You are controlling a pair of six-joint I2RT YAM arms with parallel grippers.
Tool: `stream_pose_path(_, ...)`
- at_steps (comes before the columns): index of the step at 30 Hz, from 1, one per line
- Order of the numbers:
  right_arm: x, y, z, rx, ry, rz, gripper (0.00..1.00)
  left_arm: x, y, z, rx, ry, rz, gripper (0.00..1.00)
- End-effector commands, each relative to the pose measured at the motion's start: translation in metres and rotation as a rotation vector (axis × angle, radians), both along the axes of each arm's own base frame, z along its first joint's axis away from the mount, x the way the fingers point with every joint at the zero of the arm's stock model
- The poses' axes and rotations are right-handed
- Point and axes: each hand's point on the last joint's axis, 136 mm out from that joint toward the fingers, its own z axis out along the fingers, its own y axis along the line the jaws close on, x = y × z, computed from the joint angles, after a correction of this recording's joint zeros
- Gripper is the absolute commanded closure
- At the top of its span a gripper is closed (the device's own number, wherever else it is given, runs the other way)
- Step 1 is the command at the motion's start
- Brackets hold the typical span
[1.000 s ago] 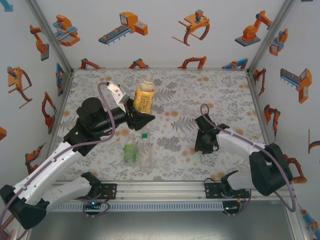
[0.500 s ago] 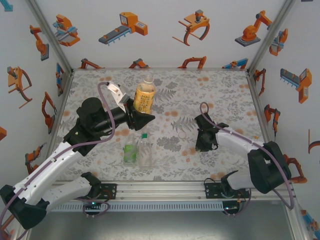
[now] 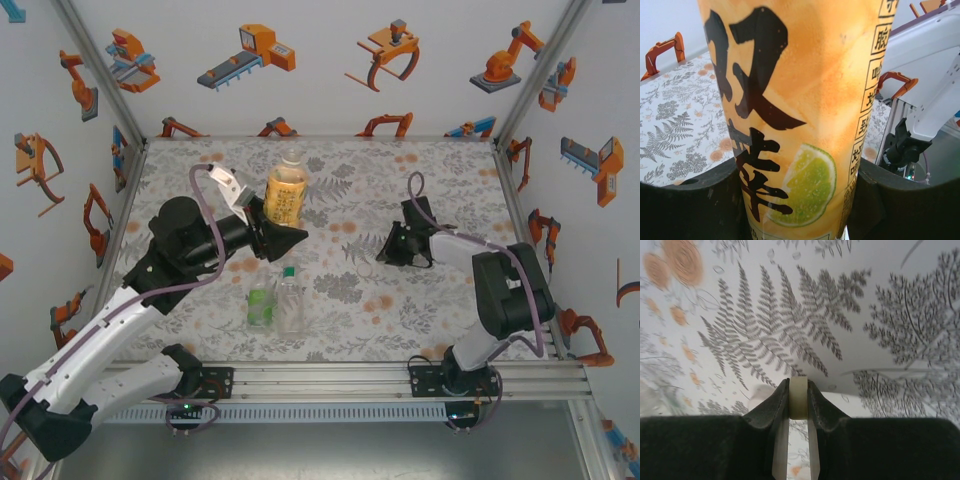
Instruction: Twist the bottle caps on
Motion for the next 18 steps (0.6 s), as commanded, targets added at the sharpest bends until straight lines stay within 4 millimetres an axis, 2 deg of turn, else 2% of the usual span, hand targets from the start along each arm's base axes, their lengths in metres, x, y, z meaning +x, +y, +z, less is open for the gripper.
stream_pose_path(1,-0.006,-0.006,-0.011,0.054,0.02,-0.018,0.8,-0.003,0.005,0.015,-0.051,-0.011,0.014,1.0)
stream_pose_path(6,-0.027,-0.036,-0.019,-0.023,0.069,-0.072,0.71,0.004,0.002,0.015,-0.053,-0.011,0.025,1.0)
stream_pose_path(9,-0.035,-0.044,-0.021,-0.067,0.093,-0.069,0.66,0.006,-0.002,0.017,-0.059,-0.006,0.019,1.0)
stream_pose_path(16,-0.025,-0.055,-0.014,-0.162,0.103,-0.057,0.59,0.005,-0.003,0.016,-0.046,-0.006,0.009,1.0)
stream_pose_path(18,-0.02,-0.058,-0.011,-0.2,0.113,-0.043,0.53,0.006,-0.002,0.017,-0.059,-0.009,0.013,1.0)
